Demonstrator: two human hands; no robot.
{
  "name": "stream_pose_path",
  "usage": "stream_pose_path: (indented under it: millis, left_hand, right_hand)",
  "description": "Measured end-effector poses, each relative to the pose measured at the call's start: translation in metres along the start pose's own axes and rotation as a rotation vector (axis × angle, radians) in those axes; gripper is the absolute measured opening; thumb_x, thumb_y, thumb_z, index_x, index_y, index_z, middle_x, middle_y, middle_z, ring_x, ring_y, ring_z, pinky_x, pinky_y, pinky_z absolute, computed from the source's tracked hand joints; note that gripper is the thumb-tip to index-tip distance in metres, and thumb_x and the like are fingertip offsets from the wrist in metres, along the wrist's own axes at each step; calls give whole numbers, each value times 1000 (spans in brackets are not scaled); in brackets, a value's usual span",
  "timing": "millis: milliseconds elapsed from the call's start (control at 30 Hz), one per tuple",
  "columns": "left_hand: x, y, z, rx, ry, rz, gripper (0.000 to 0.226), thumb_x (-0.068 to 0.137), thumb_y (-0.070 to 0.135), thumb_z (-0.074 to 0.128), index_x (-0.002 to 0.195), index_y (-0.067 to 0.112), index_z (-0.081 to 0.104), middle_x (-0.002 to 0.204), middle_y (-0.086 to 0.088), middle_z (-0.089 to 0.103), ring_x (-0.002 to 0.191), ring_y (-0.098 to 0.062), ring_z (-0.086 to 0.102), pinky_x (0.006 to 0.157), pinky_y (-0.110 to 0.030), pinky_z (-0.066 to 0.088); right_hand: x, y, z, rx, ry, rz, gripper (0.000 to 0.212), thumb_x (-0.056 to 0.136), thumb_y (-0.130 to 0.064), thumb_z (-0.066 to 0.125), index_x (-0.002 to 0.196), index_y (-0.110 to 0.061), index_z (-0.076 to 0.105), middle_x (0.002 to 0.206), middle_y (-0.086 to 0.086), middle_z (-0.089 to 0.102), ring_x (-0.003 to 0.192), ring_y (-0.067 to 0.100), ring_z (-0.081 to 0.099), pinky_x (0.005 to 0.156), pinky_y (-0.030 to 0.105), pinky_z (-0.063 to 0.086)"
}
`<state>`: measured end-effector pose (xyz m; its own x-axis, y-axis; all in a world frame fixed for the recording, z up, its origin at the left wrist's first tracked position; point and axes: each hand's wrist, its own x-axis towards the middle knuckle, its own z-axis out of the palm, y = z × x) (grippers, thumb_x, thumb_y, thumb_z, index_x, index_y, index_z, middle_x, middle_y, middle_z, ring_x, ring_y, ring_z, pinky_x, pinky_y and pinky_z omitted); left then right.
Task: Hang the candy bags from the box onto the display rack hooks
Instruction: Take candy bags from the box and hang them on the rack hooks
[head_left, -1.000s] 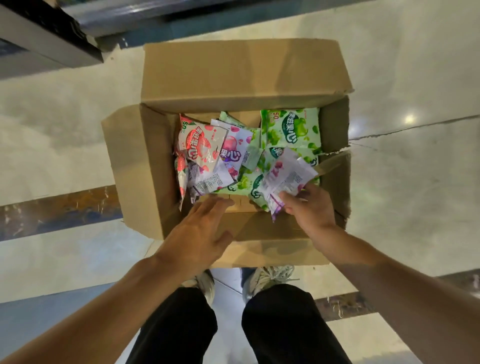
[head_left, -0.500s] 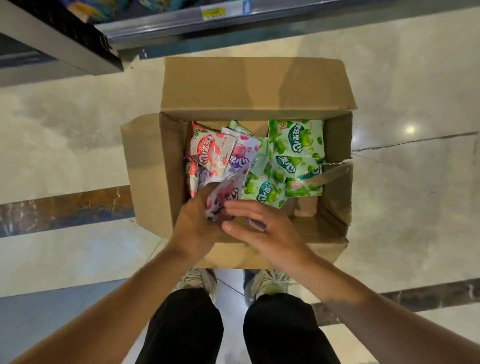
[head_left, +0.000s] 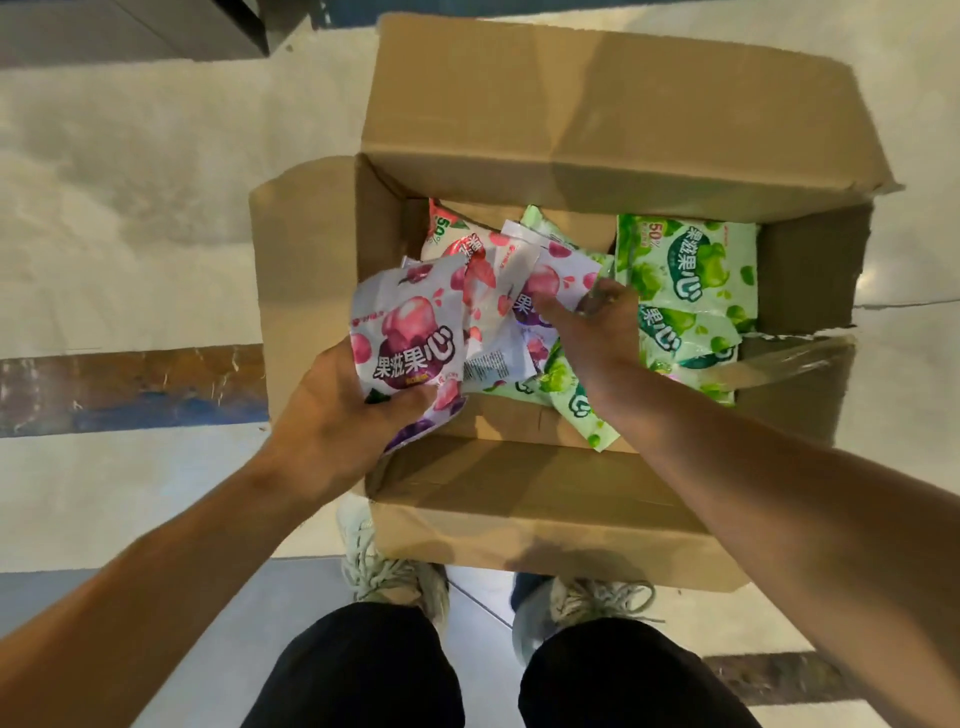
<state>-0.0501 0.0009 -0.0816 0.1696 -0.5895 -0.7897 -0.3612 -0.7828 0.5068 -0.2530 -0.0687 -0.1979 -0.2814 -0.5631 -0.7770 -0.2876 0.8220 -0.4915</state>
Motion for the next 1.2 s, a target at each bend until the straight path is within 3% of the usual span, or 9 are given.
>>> stream_pose_path:
  millis: [67,133,300,400,500,633,800,1000,1200]
  left_hand:
    - [-3,-6,10,-7,4,-21,47,83,29,78,124,37,56,107,18,65,87,7,58,66,-8,44]
    - [-14,-6,21,-5,14,-29,43,84,28,78,120,37,56,104,21,65,88,8,59,66,-4,44]
    - [-62,7,43,-26,1,-32,51,84,17,79,130,23,59,115,10,70,108,-11,66,90,-24,54]
    - [-92,29,50,-26,-34,-21,52,83,14,80,130,23,59,114,9,71,107,-11,67,97,-36,53]
    - [-122,63,48,-57,-47,-21,52,82,10,80,128,21,60,112,6,71,103,-10,67,91,-27,52]
    - [-185,136,27,-138,-84,-29,40,80,0,79,111,23,67,96,15,73,86,6,68,80,-15,53]
    - [-294,251,-30,-235,-86,31,43,79,4,81,119,14,68,110,-1,75,103,-17,70,100,-36,52]
    - [-437,372,-96,-266,-151,209,56,70,17,90,121,19,67,110,3,76,103,-15,72,97,-40,56]
    - [-561,412,-136,-342,-77,301,61,70,14,89,125,17,62,111,3,76,102,-13,72,92,-33,58]
  right_hand:
    - [-7,6,7,3,19,15,60,75,-18,87,118,-10,46,84,-9,57,72,1,57,54,2,43]
    - [-26,18,2,9,19,2,56,69,-23,88,113,-4,58,95,1,70,84,13,68,73,16,55]
    - [-106,31,-79,-61,6,-49,13,87,-17,77,98,-16,71,106,0,69,97,14,63,82,21,43]
    - [-142,30,-135,-89,1,-74,21,89,-26,75,105,-13,73,98,-2,73,87,11,67,71,24,52]
    - [-176,16,-179,-82,38,-115,33,92,-41,69,112,-16,65,99,-2,74,87,9,71,77,34,59]
    - [-246,-41,-243,15,3,-173,21,98,-32,61,105,-13,64,82,-13,68,70,-11,64,61,7,47]
    - [-358,-147,-324,146,-65,-251,27,99,-39,58,119,-22,65,90,-8,77,86,10,74,80,36,59]
    - [-494,-257,-406,272,-48,-342,31,95,-48,61,118,-28,67,105,29,65,106,43,64,96,54,54]
    - [-587,-304,-453,392,-89,-365,26,101,-42,52,115,-27,68,102,-8,78,95,11,74,80,29,59]
